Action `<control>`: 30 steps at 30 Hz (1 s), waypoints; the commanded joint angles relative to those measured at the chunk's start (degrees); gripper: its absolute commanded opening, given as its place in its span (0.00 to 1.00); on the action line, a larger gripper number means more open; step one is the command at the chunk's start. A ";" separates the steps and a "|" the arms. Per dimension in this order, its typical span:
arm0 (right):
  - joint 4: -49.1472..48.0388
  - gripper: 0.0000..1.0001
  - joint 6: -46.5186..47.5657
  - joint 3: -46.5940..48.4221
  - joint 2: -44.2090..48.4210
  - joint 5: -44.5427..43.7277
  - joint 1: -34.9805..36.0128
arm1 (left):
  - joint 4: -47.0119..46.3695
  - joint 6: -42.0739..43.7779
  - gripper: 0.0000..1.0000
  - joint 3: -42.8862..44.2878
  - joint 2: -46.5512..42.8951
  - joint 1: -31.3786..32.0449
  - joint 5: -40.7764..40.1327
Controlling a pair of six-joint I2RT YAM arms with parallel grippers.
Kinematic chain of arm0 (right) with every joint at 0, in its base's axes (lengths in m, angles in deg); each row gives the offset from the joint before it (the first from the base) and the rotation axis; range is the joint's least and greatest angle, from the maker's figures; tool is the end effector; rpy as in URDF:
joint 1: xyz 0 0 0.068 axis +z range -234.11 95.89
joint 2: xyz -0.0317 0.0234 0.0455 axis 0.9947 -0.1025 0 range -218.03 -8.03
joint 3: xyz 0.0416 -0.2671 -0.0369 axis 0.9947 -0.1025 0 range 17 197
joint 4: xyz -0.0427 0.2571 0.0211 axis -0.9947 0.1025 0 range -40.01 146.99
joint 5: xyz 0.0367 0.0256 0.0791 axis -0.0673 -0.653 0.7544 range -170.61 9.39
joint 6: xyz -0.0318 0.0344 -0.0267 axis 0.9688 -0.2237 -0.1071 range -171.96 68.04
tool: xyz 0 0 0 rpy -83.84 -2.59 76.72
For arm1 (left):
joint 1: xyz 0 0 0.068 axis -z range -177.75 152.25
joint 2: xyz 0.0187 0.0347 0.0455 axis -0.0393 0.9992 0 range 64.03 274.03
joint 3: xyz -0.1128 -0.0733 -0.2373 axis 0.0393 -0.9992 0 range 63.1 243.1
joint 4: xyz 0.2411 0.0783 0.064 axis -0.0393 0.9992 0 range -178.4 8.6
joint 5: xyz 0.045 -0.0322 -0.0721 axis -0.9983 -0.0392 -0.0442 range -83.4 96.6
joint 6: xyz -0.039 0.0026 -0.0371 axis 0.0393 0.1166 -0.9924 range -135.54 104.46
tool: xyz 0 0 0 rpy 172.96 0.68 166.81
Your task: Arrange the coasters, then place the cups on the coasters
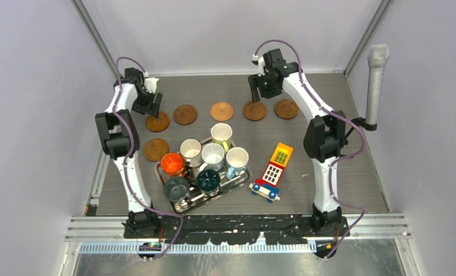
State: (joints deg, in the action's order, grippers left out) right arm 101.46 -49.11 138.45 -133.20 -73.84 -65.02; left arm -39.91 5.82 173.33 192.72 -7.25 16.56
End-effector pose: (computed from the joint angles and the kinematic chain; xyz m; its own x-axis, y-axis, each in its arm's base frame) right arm 0.4549 0.1621 0.2836 -0.7555 -0.3138 -0.5750 -0.4265 0.9019 0.0681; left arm 0.4736 0.0730 0.1986 -0.8800 0.2165 -0.4227 0.2414 0.9704 -0.0055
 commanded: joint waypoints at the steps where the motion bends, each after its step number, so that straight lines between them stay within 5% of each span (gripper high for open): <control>1: -1.14 0.71 -0.13 1.08 2.90 -0.07 0.37 | -2.21 1.21 0.66 -0.64 0.67 0.15 -1.78; 6: -1.19 0.71 -0.13 1.03 2.75 -0.42 0.42 | -1.66 0.84 0.56 2.51 3.84 0.20 -3.19; 20: -1.12 0.71 0.27 0.80 2.95 -0.99 0.46 | -0.16 -0.89 0.52 12.95 10.38 0.24 -4.42; 30: -1.14 0.71 0.25 0.85 3.76 0.10 0.47 | 3.21 -1.77 0.72 8.12 -2.20 -2.49 1.57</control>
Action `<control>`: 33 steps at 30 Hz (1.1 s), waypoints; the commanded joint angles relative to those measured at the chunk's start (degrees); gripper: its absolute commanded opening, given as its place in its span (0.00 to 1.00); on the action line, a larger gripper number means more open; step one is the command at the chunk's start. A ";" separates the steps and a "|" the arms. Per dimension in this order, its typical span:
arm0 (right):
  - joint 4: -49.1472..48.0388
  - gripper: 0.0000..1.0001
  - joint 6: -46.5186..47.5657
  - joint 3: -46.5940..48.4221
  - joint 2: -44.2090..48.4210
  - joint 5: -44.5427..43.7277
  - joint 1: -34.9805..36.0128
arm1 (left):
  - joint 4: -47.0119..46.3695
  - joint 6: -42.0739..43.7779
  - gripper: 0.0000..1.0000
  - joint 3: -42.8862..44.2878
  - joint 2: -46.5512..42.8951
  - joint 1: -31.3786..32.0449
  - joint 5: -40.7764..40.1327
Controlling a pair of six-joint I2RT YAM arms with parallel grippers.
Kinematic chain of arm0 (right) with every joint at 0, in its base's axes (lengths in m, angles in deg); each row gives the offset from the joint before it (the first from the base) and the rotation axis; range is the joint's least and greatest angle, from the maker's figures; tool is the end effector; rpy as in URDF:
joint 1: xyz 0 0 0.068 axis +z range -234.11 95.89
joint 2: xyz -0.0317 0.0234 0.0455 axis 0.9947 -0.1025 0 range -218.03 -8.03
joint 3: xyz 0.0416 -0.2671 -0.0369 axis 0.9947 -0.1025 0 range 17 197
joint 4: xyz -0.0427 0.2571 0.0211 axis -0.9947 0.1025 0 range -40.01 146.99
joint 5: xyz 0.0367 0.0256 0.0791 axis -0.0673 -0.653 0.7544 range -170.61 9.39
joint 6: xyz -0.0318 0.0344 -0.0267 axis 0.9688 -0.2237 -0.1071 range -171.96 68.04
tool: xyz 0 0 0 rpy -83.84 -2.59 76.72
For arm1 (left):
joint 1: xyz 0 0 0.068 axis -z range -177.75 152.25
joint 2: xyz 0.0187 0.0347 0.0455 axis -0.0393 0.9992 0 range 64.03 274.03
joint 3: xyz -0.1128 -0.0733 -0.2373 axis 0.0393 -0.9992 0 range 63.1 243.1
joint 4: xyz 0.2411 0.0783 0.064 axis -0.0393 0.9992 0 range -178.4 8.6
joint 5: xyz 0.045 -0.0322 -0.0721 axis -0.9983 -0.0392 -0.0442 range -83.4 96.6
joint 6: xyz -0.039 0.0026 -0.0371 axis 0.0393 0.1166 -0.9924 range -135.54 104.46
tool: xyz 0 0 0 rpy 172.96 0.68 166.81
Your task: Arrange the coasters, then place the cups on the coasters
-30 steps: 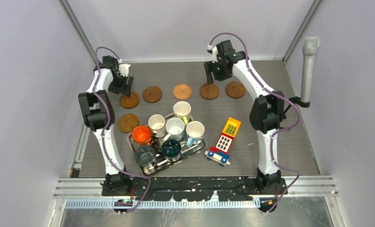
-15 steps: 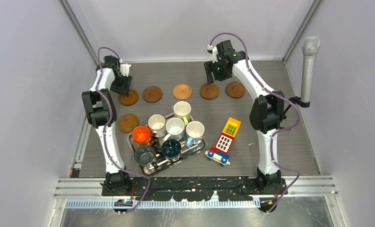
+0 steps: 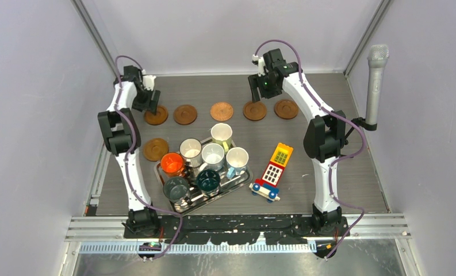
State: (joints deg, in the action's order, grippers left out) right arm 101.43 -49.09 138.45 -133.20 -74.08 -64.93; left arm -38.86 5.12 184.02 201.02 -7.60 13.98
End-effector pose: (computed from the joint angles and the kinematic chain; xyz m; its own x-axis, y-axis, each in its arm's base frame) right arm 0.4548 0.1627 0.2836 -0.7547 -0.3153 -0.5753 -0.4261 0.9024 0.0644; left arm 0.5035 0.0828 0.1839 -0.8810 0.2022 -0.4277 0.2068 0.9777 0.0364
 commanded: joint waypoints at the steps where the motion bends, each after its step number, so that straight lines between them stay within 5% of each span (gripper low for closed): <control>1: -1.13 0.71 0.23 0.89 3.74 0.54 0.34 | 2.52 -0.77 0.73 -4.18 -12.46 -2.53 5.42; 10: -1.02 0.71 0.11 0.36 4.50 1.56 0.34 | 2.00 5.06 0.78 -30.41 -28.77 -3.46 9.74; 17: -1.16 0.71 -0.14 -1.07 5.37 2.19 0.34 | -6.09 6.20 0.81 -43.80 -33.70 -3.38 4.28; 33: -0.99 0.71 -0.46 -1.61 5.14 2.11 0.31 | -11.70 4.40 0.64 -47.68 -28.96 -5.01 -6.93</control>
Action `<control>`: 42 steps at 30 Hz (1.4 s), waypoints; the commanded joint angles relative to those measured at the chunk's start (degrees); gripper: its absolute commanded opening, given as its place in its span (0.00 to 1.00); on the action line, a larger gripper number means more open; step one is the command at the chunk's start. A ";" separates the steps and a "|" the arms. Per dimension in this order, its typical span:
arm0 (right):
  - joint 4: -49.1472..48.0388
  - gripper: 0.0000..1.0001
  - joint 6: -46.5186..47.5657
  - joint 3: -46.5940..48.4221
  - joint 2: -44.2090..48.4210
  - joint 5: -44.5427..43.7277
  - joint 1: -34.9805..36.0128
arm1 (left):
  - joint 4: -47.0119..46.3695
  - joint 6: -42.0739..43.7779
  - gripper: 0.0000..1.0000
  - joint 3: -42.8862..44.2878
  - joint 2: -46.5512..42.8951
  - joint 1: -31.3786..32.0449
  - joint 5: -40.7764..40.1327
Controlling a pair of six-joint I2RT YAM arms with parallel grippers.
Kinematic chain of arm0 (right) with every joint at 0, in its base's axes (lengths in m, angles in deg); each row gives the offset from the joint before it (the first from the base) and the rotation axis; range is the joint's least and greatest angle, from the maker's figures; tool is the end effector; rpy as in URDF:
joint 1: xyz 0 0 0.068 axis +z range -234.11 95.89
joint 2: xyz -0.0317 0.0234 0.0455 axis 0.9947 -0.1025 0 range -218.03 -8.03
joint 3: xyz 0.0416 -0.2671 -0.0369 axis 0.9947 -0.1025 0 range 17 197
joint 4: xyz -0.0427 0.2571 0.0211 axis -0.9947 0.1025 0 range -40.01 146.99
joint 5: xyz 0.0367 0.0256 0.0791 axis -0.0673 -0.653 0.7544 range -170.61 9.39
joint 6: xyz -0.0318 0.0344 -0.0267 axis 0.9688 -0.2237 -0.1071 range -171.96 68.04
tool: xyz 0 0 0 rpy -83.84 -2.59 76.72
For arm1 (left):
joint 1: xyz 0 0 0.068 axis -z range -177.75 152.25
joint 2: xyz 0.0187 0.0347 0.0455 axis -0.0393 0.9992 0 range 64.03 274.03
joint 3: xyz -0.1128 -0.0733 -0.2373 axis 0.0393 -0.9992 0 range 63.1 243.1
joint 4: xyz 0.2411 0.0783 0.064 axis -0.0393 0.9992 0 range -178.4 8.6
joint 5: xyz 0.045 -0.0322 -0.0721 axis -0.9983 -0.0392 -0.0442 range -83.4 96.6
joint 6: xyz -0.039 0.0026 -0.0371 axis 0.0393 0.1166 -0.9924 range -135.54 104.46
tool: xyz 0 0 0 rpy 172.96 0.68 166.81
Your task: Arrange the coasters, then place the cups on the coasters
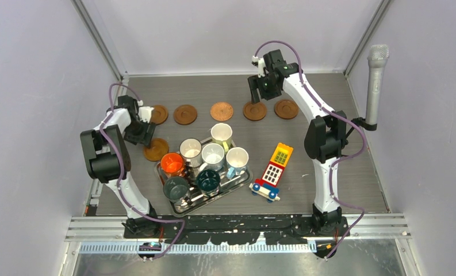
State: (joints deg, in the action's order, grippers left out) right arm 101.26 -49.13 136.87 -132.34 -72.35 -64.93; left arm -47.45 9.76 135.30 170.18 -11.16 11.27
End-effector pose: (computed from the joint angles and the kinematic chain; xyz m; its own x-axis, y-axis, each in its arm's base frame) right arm 0.4510 0.1625 0.2822 -0.7595 -0.3160 -0.5686 -0.4396 0.8936 0.0906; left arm 0.3496 0.0804 0.1744 -0.9390 0.2141 -0.2692 0.2111 0.9766 0.0404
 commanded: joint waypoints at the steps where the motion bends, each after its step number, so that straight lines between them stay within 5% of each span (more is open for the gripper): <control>1: -0.88 0.71 -0.38 -0.07 4.28 0.43 0.33 | -3.01 -0.41 0.63 1.88 2.44 -2.04 -5.57; 7: -0.87 0.71 0.01 -0.47 4.59 -0.08 0.30 | -0.77 -0.78 0.61 8.47 5.87 -4.15 -6.39; 12: -0.90 0.71 0.42 -0.98 5.16 -0.55 0.31 | 3.53 0.33 0.70 9.00 2.18 -4.17 5.71; 16: -0.94 0.71 0.51 -1.55 5.59 -0.54 0.33 | 5.77 3.37 0.72 7.42 1.52 -4.16 7.50; 23: -0.93 0.71 0.25 -0.97 4.78 -0.25 0.29 | 3.25 1.80 0.69 6.33 4.99 -4.12 3.49; 29: -0.97 0.71 0.25 -1.29 4.75 -0.41 0.33 | -0.07 0.47 0.55 9.17 9.12 -4.46 -6.65; 42: -0.91 0.71 0.53 -2.02 5.22 -1.03 0.31 | -1.66 -1.96 0.43 28.48 21.02 -5.52 -12.32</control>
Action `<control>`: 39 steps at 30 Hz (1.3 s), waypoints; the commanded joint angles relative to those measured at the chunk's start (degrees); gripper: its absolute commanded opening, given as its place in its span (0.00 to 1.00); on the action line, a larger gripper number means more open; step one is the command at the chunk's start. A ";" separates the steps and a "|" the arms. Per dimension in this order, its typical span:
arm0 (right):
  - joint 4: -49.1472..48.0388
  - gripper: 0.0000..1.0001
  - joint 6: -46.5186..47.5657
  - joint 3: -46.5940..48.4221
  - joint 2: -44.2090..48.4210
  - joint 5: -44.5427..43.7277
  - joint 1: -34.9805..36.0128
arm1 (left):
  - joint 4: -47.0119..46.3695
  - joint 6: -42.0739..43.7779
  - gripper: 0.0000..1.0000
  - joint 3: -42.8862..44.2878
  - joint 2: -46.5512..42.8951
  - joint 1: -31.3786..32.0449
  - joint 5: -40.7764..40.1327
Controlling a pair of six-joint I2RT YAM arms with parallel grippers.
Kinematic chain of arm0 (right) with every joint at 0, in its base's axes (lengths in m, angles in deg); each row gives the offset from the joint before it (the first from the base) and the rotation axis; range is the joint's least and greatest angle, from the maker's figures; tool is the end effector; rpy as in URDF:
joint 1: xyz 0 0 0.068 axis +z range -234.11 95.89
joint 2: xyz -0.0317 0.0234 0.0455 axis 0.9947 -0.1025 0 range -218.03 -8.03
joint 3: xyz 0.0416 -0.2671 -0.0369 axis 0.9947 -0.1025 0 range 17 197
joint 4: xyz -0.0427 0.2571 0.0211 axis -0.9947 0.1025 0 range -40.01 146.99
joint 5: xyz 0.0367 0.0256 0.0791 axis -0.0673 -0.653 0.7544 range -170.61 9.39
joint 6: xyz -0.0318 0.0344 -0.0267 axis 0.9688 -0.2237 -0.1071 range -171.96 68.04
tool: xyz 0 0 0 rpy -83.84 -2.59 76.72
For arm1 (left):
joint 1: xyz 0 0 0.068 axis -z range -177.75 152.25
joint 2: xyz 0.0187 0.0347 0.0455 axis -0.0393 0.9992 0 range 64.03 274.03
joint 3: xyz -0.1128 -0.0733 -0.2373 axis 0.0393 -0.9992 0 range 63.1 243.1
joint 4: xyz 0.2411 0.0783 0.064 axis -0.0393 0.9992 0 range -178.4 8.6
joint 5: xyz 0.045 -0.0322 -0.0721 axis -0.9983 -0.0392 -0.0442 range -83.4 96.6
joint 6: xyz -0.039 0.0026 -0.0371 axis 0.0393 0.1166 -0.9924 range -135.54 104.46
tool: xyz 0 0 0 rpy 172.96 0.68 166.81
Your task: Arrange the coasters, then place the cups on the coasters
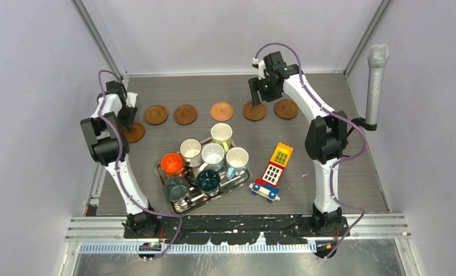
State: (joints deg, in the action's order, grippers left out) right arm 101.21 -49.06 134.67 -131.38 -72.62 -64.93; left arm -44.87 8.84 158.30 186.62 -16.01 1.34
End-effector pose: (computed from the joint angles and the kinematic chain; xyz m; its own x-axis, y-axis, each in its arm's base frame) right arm 0.4466 0.1608 0.2780 -0.7700 -0.3210 -0.5514 -0.4366 0.8953 0.0885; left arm 0.4198 0.1420 0.1731 -0.9580 0.1168 -0.2621 0.0604 0.9750 0.2140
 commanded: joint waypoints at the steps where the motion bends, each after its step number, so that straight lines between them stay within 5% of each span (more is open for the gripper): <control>1: -0.92 0.71 0.49 0.19 4.26 -0.86 0.33 | -4.09 -1.13 0.42 7.38 5.67 -0.72 -2.08; 13: -0.85 0.71 0.88 0.28 4.34 -1.24 0.32 | -0.08 -3.43 0.44 22.36 13.31 -0.72 0.14; 19: -0.84 0.71 1.02 0.30 4.66 0.81 0.30 | 3.14 -4.79 0.64 21.48 5.20 -0.62 4.83; 24: -0.86 0.71 2.36 -2.25 5.90 6.74 0.33 | 7.52 -0.96 0.76 13.01 -8.87 -0.59 17.72; 28: -0.86 0.69 1.84 -5.92 7.13 11.93 0.33 | 18.00 6.81 0.77 4.65 -17.48 -0.58 27.90; 31: -0.88 0.65 1.21 -9.27 7.95 14.77 0.46 | 22.73 9.84 0.76 -4.02 -22.56 -0.69 30.62; 39: -1.93 0.52 -1.05 -17.72 9.68 18.65 2.01 | 17.19 7.05 0.69 -29.31 -34.44 -0.27 32.32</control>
State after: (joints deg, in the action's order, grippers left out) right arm 100.69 -48.30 119.50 -125.70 -57.91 -64.26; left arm -27.52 16.42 135.28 155.67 -16.25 30.83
